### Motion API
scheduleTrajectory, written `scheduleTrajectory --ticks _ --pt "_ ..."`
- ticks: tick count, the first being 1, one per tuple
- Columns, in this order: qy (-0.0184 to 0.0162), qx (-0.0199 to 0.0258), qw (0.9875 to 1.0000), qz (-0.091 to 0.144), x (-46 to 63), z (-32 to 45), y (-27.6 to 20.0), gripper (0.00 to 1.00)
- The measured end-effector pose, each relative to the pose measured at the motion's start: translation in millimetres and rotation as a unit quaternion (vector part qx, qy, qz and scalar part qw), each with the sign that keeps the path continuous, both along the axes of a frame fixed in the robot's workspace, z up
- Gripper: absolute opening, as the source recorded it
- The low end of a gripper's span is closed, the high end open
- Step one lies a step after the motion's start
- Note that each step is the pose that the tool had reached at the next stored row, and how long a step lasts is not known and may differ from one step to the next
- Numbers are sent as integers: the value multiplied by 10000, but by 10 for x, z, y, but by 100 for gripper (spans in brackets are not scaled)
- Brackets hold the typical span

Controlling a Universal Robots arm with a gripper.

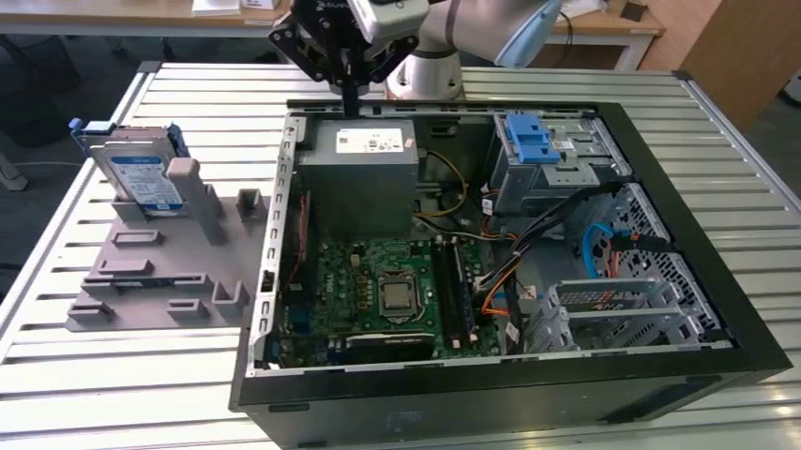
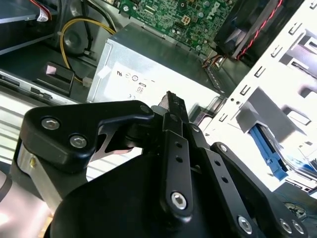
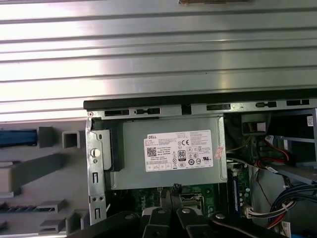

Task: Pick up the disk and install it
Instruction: 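Reach for the disk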

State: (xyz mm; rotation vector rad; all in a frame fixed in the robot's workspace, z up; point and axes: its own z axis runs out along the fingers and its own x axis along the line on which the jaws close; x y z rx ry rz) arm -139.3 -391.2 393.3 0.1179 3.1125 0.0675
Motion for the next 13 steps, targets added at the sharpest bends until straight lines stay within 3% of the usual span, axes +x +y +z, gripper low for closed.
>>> scheduleTrajectory --ticks 13 --pt "0 0 10000 0 -111 -2 38 11"
